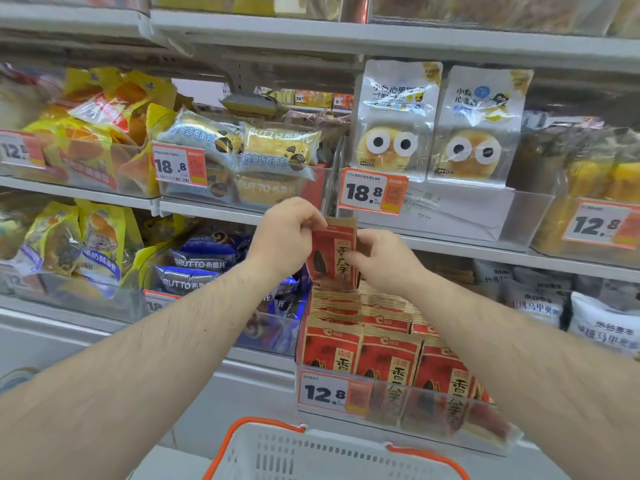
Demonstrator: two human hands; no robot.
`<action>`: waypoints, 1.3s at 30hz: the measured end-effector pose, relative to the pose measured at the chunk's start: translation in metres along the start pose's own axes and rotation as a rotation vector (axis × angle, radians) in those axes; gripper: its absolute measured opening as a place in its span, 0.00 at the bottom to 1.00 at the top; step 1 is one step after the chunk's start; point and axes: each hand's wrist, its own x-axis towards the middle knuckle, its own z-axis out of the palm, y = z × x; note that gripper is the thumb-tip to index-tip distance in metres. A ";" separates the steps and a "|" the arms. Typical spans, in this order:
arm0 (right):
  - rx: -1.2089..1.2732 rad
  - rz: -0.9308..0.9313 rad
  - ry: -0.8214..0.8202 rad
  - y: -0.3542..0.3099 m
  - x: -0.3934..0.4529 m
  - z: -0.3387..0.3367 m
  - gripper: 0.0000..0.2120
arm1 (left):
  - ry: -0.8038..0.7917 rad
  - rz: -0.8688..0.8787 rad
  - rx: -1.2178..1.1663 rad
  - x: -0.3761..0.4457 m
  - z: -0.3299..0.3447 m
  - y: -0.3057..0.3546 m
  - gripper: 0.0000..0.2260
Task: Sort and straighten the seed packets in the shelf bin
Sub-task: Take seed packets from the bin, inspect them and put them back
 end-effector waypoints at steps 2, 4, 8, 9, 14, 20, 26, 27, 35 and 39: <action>0.075 -0.009 0.098 -0.014 -0.001 -0.005 0.08 | 0.034 0.024 -0.031 0.006 -0.014 0.011 0.11; 0.163 -0.044 0.150 -0.030 -0.005 -0.014 0.09 | 0.079 0.004 -0.106 0.010 -0.031 0.023 0.09; 0.288 -0.071 0.122 -0.052 -0.022 -0.022 0.08 | 0.138 -0.210 -0.435 0.005 -0.057 0.046 0.09; 0.335 -0.064 0.092 -0.055 -0.028 -0.020 0.08 | 0.132 -0.294 -0.527 0.000 -0.058 0.050 0.07; 0.501 0.016 -0.017 -0.055 -0.059 -0.005 0.08 | 0.048 -0.593 -0.815 -0.034 -0.050 0.061 0.09; 0.540 0.151 -0.054 -0.034 -0.091 0.012 0.05 | 0.018 -0.783 -0.955 -0.082 -0.029 0.068 0.09; 0.518 0.250 0.025 -0.015 -0.125 0.031 0.05 | -0.053 -0.920 -1.063 -0.132 -0.002 0.064 0.09; 0.540 0.277 0.039 -0.013 -0.130 0.034 0.06 | -0.059 -0.950 -1.087 -0.138 0.002 0.064 0.10; 0.576 0.417 0.065 0.007 -0.159 0.054 0.09 | -0.137 -1.080 -1.178 -0.170 0.020 0.065 0.13; 0.614 0.474 0.076 0.018 -0.172 0.062 0.11 | -0.207 -1.121 -1.142 -0.182 0.026 0.068 0.13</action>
